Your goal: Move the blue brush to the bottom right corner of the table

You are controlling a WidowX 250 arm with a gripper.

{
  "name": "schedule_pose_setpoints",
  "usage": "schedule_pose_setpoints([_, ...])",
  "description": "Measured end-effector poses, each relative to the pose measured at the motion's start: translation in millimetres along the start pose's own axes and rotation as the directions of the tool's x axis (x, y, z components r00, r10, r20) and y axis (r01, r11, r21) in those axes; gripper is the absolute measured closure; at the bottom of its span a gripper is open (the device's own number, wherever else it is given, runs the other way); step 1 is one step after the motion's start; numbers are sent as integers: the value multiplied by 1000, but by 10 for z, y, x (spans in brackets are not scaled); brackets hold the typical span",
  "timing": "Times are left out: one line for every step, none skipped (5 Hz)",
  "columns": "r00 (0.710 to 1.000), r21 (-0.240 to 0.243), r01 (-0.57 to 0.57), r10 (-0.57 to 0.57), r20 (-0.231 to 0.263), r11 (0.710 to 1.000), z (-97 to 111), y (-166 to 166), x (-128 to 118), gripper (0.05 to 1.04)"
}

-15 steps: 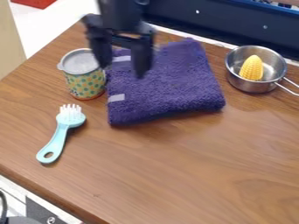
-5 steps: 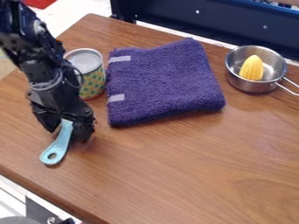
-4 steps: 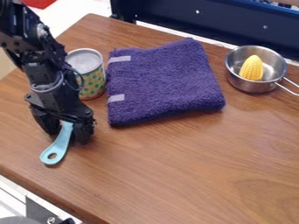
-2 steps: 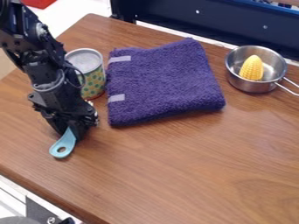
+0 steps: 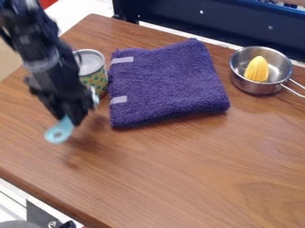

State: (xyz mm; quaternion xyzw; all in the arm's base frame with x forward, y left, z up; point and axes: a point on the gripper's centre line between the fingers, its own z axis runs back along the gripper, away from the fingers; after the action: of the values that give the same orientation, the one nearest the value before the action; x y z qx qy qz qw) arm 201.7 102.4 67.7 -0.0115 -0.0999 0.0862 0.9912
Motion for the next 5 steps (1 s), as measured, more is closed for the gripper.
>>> schedule_pose_setpoints([1000,-40,-4,5,9,999,223,-95,23,768])
schedule_pose_setpoints([998,-74,33,-36,-42,997,315,-340,-22,768])
schedule_pose_setpoints([996,-98,53,-59,-60,994,265,-743,-17,768])
schedule_pose_setpoints([998,-118,40,-44,-34,992,185,-1161,-40,768])
schedule_pose_setpoints([999,-140,27,-33,-42,990,40,-1594,-130,769])
